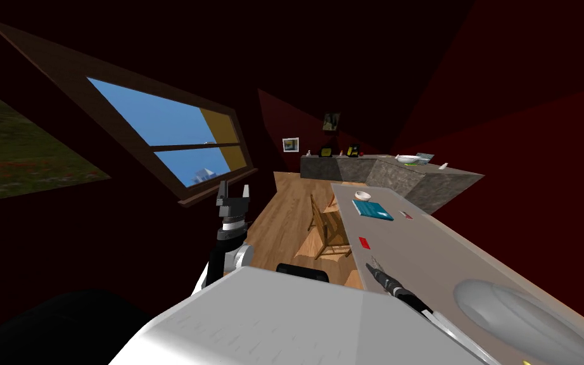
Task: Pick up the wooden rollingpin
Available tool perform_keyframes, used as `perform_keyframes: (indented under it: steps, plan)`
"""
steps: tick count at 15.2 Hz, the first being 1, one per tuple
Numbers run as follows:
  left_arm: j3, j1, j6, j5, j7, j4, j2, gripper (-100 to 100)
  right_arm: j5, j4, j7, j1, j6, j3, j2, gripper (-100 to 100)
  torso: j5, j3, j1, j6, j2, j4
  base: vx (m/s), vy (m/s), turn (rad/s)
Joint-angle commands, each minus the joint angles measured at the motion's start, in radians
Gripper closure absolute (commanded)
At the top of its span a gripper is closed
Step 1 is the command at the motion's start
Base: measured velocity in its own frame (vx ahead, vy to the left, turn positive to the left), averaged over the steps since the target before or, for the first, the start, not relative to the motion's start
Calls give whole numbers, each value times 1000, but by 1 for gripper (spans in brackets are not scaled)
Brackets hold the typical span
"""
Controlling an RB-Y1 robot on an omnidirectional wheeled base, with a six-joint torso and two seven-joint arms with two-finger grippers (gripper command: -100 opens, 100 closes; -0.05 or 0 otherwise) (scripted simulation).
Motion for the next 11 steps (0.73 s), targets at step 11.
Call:
perform_keyframes:
  steps: [11]
  plan:
    - [0,0,0,0,0,0,0,0,41,188,51,-32,32,53,-28,-100,0,0,1,0,0,0,26,12,42]
